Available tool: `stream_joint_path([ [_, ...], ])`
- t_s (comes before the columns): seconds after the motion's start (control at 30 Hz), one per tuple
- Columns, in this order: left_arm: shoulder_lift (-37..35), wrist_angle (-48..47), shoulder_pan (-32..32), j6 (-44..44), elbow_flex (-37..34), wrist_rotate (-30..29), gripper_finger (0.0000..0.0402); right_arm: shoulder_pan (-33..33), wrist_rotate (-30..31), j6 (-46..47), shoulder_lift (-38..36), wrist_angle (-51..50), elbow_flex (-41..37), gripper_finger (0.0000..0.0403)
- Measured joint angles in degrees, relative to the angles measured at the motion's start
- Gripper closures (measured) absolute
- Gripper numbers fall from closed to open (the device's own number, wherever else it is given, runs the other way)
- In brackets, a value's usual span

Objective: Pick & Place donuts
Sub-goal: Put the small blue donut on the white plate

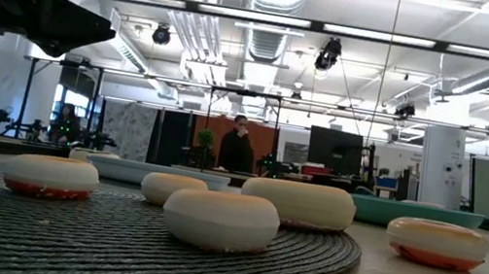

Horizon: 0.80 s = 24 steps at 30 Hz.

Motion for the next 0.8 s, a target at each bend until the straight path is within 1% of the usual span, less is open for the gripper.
stream_joint_path([
  [0.27, 0.01, 0.00, 0.01, 0.00, 0.01, 0.00, 0.0284, -0.04, -0.05, 0.69, 0.53, 3.09, -0.46, 0.0226],
  [0.47, 0.01, 0.00, 0.01, 0.00, 0.00, -0.01, 0.0284, -0.15, 0.35, 2.49, 3.48, 3.09, -0.73, 0.0244],
  [0.63, -0.01, 0.00, 0.01, -0.02, 0.01, 0.00, 0.0284, -0.15, 1.52, 4.54, 4.16, 2.94, -0.81, 0.0278],
  [0.8, -0.01, 0.00, -0.01, 0.00, 0.01, -0.01, 0.0284, -0.59, 2.66, 7.27, 4.07, 2.75, -1.00, 0.0340],
])
